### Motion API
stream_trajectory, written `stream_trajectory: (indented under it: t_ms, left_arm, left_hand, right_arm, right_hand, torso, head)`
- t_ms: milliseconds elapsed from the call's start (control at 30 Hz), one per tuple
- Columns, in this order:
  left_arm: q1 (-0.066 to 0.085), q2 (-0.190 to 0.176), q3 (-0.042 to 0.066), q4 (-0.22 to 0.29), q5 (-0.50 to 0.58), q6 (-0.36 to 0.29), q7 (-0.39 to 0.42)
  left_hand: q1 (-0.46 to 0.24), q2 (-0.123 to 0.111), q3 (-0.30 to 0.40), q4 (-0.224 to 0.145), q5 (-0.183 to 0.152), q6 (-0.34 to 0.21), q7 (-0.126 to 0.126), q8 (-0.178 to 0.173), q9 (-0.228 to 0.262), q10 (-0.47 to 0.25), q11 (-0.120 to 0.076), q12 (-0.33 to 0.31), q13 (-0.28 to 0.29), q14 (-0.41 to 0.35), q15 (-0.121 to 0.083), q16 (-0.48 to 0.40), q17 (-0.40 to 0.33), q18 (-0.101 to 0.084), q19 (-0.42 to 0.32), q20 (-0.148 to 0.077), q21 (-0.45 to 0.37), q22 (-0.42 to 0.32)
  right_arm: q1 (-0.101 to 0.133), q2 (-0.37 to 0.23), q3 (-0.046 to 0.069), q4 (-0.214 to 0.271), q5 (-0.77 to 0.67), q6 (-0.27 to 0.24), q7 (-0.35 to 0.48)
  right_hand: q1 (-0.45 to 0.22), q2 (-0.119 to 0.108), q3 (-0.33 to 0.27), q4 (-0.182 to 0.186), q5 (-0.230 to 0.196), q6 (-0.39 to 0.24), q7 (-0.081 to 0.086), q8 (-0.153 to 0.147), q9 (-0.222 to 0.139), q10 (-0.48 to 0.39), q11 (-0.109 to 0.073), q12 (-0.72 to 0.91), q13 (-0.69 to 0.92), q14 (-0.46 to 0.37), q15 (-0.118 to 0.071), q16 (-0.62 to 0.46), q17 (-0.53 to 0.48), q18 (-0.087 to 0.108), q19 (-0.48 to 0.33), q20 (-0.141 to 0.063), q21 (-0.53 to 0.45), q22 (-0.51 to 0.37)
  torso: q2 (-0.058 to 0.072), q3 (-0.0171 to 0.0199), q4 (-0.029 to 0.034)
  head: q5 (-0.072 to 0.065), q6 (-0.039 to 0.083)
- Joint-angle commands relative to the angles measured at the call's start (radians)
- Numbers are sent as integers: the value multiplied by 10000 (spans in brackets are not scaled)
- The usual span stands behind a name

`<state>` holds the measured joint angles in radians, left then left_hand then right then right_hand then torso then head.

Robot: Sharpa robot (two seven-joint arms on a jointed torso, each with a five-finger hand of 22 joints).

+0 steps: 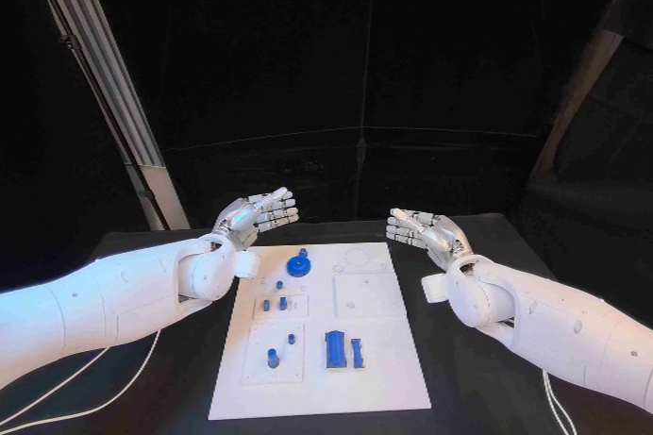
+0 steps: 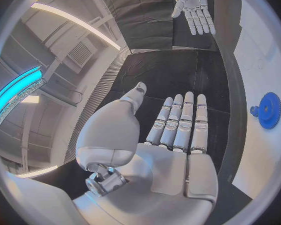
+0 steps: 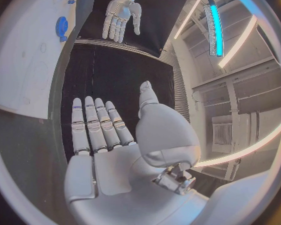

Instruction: Assemble the parts on the task board

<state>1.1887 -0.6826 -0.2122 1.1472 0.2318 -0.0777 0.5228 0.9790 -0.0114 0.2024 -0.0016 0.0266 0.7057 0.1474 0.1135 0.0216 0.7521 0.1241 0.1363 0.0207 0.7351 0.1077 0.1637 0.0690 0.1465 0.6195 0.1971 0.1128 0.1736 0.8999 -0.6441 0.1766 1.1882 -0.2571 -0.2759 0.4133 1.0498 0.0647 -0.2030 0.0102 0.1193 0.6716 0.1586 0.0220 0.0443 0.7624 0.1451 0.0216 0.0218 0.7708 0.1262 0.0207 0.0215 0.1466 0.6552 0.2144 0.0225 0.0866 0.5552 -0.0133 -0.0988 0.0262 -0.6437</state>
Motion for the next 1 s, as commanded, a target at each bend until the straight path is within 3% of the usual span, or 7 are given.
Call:
stream_trajectory:
  t_ms: [33, 300, 333, 400, 433, 633, 1000]
  left_arm:
    - [-79, -72, 131, 310, -264, -696, 17]
    - [-550, -397, 848, 1720, -1003, -2937, 1]
    - [-614, -441, 946, 1914, -1105, -3245, -1]
    - [-778, -554, 1196, 2405, -1362, -4026, -7]
    - [-845, -601, 1298, 2606, -1468, -4345, -9]
    - [-1197, -843, 1834, 3660, -2020, -6021, -21]
    - [-1387, -974, 2122, 4228, -2318, -6923, -28]
  left_hand:
    - [-3122, 114, -647, 16, -266, -2252, -472, -358, -216, -2399, -395, -435, -207, -2345, -343, -524, -690, -439, -1976, -628, -365, -554]
    - [-5005, 114, -1036, 16, -266, -3610, -757, -1135, -216, -3842, -1241, -1363, -207, -3759, -1077, -832, -690, -655, -3168, -1008, -1128, -888]
    - [-5193, 114, -1073, 16, -266, -3745, -1474, -1135, -216, -3988, -1241, -1363, -207, -3899, -1077, -872, -690, -654, -3285, -1047, -1128, -919]
    - [-5608, 114, -1158, 16, -266, -4043, -1474, -1135, -216, -4308, -1241, -1363, -207, -4212, -1077, -1637, -690, -743, -3549, -1131, -1128, -994]
    - [-5772, 114, -1194, 16, -266, -4164, -1474, -1135, -216, -4437, -1241, -1363, -207, -4336, -1077, -1637, -690, -1465, -3652, -1163, -1128, -1023]
    - [-6674, 114, -2024, 16, -266, -4812, -1474, -1135, -216, -5129, -1241, -1363, -207, -5010, -1077, -1637, -690, -1465, -4216, -1971, -1128, -1736]
    - [-7780, 114, -2024, 16, -266, -5609, -1474, -1135, -216, -5976, -1241, -1363, -207, -5845, -1077, -1637, -690, -1465, -4915, -1971, -1128, -1736]
  right_arm:
    - [185, -107, -129, 418, 366, -727, 175]
    - [876, -765, -989, 2204, 1524, -2941, 644]
    - [959, -844, -1092, 2419, 1663, -3207, 700]
    - [1143, -1019, -1321, 2894, 1972, -3796, 825]
    - [1208, -1080, -1401, 3061, 2080, -4003, 869]
    - [1470, -1330, -1728, 3739, 2519, -4843, 1047]
    - [1501, -1359, -1766, 3818, 2571, -4941, 1067]
  right_hand:
    - [-3360, -647, 652, -102, -383, -2151, -509, -220, -443, -2441, -464, -216, -218, -2468, -405, -207, -215, -440, -2096, -689, -225, -866]
    - [-5347, -647, 1031, -102, -1193, -3424, -808, -220, -443, -3885, -738, -216, -218, -3923, -1262, -207, -215, -656, -3339, -1093, -225, -866]
    - [-5557, -647, 1074, -102, -1193, -3557, -840, -220, -443, -4037, -1451, -216, -218, -4083, -1262, -207, -215, -656, -3470, -1138, -225, -866]
    - [-5950, -647, 1142, -102, -1193, -3808, -1586, -220, -443, -4315, -1451, -216, -218, -4369, -1262, -207, -215, -679, -3716, -1218, -225, -866]
    - [-6124, -647, 1179, -102, -1193, -3918, -1586, -220, -443, -4447, -1451, -216, -218, -4502, -1262, -207, -215, -765, -3826, -1253, -225, -866]
    - [-7123, -647, 2030, -102, -1193, -4560, -1586, -220, -443, -5172, -1451, -216, -218, -5233, -1262, -207, -215, -1466, -4451, -2144, -225, -866]
    - [-8305, -647, 2030, -102, -1193, -5313, -1586, -220, -443, -6030, -1451, -216, -218, -6101, -1262, -207, -215, -1466, -5156, -2144, -225, -866]
  torso:
    - [-37, 44, 328]
    - [-105, 127, 939]
    - [-107, 130, 965]
    - [-110, 133, 988]
    - [-110, 133, 988]
    - [-110, 133, 988]
    - [-110, 133, 988]
  head:
    - [-83, 130]
    - [-248, 414]
    - [-255, 426]
    - [-262, 437]
    - [-262, 437]
    - [-262, 437]
    - [-262, 437]
